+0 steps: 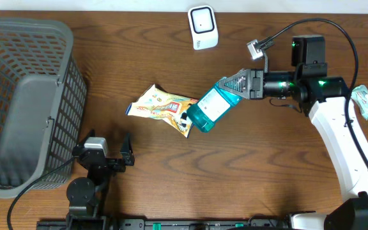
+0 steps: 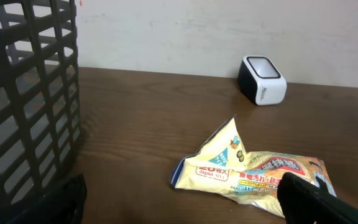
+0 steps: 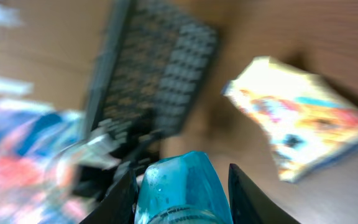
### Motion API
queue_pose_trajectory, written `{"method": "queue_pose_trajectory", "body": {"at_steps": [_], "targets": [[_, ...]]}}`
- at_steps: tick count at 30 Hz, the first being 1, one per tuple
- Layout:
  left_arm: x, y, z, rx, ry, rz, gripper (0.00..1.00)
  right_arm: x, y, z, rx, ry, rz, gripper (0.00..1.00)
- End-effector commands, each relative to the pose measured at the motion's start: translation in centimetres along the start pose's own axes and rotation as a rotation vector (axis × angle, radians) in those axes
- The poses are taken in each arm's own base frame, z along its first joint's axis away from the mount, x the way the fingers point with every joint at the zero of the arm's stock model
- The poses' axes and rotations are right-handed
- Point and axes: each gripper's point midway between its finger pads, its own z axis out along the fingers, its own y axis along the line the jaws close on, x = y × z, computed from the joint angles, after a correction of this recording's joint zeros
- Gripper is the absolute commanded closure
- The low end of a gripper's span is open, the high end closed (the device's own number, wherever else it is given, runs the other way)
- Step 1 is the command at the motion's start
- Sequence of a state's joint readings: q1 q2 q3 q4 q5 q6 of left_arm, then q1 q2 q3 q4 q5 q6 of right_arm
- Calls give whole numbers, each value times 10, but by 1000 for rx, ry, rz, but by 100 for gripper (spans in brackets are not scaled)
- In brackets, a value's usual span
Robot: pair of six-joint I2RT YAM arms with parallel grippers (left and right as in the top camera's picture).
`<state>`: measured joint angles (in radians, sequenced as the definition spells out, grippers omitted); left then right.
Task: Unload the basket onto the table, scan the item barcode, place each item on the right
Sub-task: 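Raise the blue mouthwash bottle and swing it up toward the white scanner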
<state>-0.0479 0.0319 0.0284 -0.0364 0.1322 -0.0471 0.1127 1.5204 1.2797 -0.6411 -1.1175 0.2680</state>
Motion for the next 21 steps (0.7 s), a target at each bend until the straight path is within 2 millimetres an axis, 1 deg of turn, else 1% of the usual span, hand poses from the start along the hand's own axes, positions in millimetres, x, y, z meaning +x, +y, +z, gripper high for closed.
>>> {"method": "queue_pose_trajectory", "body": {"at_steps": [1, 3, 5, 7, 9, 11, 13, 16, 18, 21], "targets": [[16, -1, 2, 9, 44, 10, 2, -15, -39, -8, 273, -76, -34, 99], [16, -1, 2, 9, 44, 10, 2, -19, -51, -12, 350, -98, -37, 99], [16, -1, 2, 9, 44, 10, 2, -21, -56, -14, 383, -106, -63, 98], [16, -1, 2, 9, 43, 10, 2, -23, -60, -16, 414, -112, -83, 96], [16, -1, 2, 9, 44, 10, 2, -25, -70, -18, 485, -122, -92, 92], [16, -1, 2, 9, 44, 10, 2, -27, -80, -20, 574, -130, -113, 92], [16, -1, 2, 9, 43, 10, 2, -29, -85, -20, 645, -138, -135, 90], [16, -1, 2, 9, 44, 10, 2, -35, -87, -17, 711, -155, -191, 89], [16, -1, 2, 9, 44, 10, 2, -43, -86, -15, 772, -185, -246, 88], [16, -1, 2, 9, 44, 10, 2, -58, -91, -21, 893, -252, -294, 88]]}}
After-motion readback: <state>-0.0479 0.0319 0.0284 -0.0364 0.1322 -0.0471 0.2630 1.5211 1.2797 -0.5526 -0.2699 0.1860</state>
